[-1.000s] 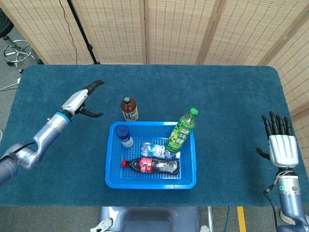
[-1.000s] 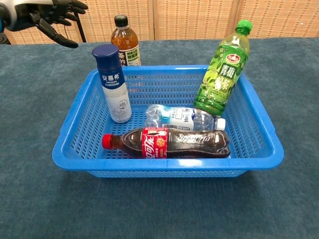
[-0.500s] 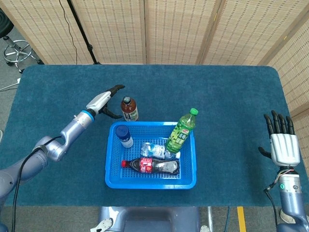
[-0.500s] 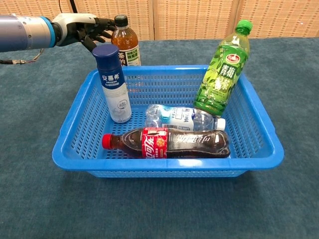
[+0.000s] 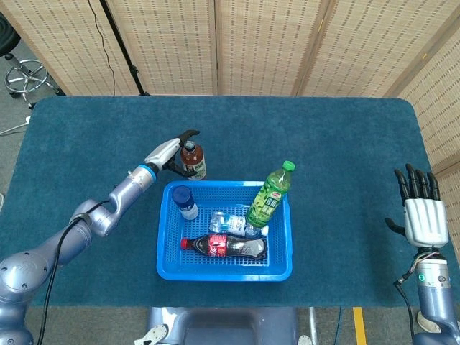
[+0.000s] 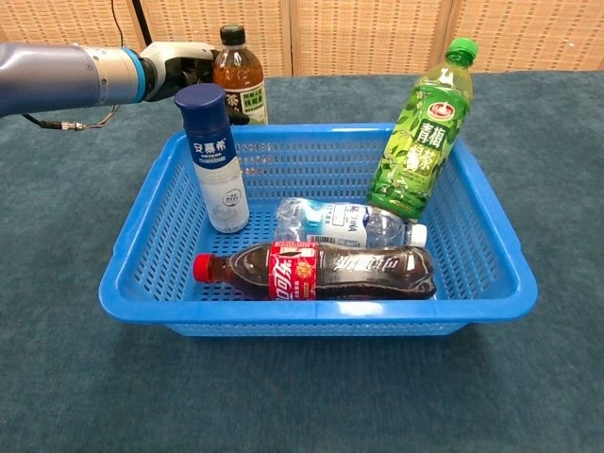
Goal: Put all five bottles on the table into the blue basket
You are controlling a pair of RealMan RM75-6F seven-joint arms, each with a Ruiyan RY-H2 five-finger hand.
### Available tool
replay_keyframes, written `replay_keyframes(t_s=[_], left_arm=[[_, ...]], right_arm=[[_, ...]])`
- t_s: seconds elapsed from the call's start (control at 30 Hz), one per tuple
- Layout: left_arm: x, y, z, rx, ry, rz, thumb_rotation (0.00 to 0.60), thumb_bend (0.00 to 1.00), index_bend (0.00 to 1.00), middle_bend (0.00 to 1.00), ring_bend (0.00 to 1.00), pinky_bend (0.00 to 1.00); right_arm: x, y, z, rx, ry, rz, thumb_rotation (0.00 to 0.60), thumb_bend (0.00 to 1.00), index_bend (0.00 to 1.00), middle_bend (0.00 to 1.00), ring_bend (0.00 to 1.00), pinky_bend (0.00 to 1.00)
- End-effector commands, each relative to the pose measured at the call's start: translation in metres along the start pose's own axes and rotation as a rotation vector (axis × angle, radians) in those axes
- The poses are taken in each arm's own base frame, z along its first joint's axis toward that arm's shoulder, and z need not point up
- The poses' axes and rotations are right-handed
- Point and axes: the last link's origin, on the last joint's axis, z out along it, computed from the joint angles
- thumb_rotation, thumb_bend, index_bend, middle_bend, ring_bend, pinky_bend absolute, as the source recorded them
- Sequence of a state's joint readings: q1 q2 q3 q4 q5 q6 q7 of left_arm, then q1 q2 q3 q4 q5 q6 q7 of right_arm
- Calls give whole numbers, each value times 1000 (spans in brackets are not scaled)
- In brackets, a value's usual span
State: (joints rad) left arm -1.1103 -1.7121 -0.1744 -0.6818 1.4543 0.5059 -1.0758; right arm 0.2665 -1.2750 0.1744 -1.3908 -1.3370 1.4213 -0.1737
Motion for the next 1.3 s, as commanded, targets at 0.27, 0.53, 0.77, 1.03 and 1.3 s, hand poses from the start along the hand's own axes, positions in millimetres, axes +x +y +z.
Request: replay_keyframes(t_s=[0.27, 0.53, 0.77, 1.03, 1.3], left_arm=[[-2, 12, 8, -40, 63, -58, 600, 512, 577, 437, 428, 503], [24, 19, -2, -124, 178, -109, 600, 549, 673, 516, 500, 554], [57, 50, -38, -309, 238, -114, 600, 548, 674, 517, 502, 555], [54, 113, -106, -556, 163, -51, 600, 540, 669, 518, 502, 554], [17, 158, -159, -679, 21, 4, 600, 534, 656, 516, 496, 555]], right_arm=[[0, 1, 1, 1, -5, 7, 600, 0, 0, 0, 0, 0], [1, 0, -1, 5, -1, 10, 600, 0, 0, 0, 0, 0], [1, -4, -1, 12, 5, 17, 600, 0, 0, 0, 0, 0], [1, -7, -1, 18, 7, 23, 600, 0, 0, 0, 0, 0], [5, -6, -2, 15, 20, 34, 600, 0, 0, 0, 0, 0]])
